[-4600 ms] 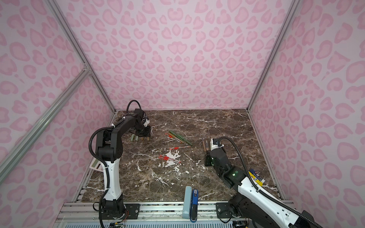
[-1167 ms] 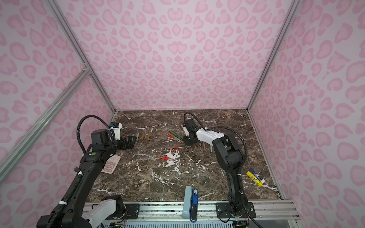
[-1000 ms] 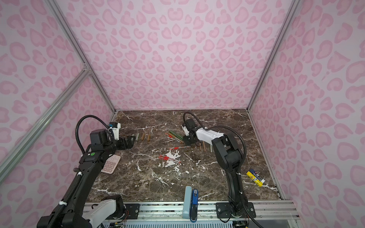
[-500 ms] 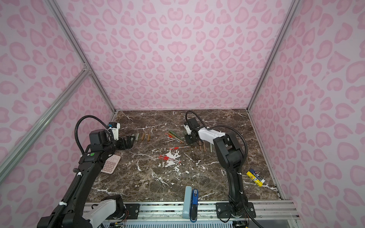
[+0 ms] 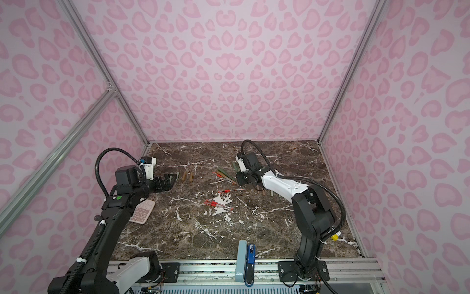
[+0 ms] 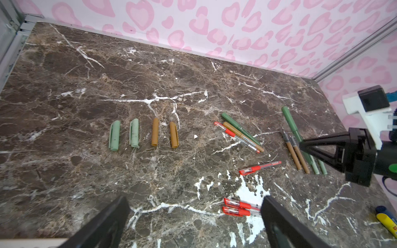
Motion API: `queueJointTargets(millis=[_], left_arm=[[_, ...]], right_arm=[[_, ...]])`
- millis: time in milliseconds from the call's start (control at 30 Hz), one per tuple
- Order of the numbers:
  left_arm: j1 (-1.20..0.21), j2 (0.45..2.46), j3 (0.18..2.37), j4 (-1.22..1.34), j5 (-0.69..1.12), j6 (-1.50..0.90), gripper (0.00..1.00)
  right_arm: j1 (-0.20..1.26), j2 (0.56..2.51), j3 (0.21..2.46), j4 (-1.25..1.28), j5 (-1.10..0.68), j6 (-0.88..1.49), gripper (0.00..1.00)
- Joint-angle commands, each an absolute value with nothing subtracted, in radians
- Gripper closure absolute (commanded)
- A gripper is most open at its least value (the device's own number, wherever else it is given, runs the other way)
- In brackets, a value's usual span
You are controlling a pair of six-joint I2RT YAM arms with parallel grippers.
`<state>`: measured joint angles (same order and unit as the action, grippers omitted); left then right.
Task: Remove pen caps from pens
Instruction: Pick up the pen from the top-center of the table, then open the pen cap on the pen.
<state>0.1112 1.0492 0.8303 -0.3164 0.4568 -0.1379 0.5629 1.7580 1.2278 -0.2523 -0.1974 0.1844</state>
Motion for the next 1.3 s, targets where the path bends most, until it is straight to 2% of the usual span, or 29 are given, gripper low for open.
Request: queueJointTargets(millis=[0, 167, 433, 833, 933, 1167, 1267], left_arm=[[0.112, 1.055, 0.823, -0.256, 0.565, -0.202, 0.02], [0.111, 1.054, 0.792, -0.194, 0.695, -0.273, 0.03], [0.105, 1.069, 0.773, -0.133, 0.76, -0.33, 0.11], [0.073, 1.141, 0.795, -0.119, 0.797, -0.385, 0.29], [0.062, 1.155, 0.787, -0.092, 0.801, -0.394, 0.36], [0.049, 1.149, 0.769, -0.077, 0.803, -0.404, 0.62], [0.048, 1.15, 0.774, -0.091, 0.791, -0.398, 0.83]], right_arm=[[0.606, 1.714, 1.168, -0.109, -0.232, 0.294, 1.0], [0.726, 1.663, 1.111, 0.021, -0.208, 0.362, 1.0], [0.892, 1.688, 1.159, 0.076, -0.216, 0.362, 1.0], [0.987, 1.789, 1.273, 0.079, -0.251, 0.406, 1.0], [1.003, 1.797, 1.272, 0.111, -0.26, 0.399, 1.0], [1.012, 1.825, 1.3, 0.11, -0.265, 0.406, 1.0], [1.011, 1.844, 1.329, 0.079, -0.272, 0.406, 1.0]])
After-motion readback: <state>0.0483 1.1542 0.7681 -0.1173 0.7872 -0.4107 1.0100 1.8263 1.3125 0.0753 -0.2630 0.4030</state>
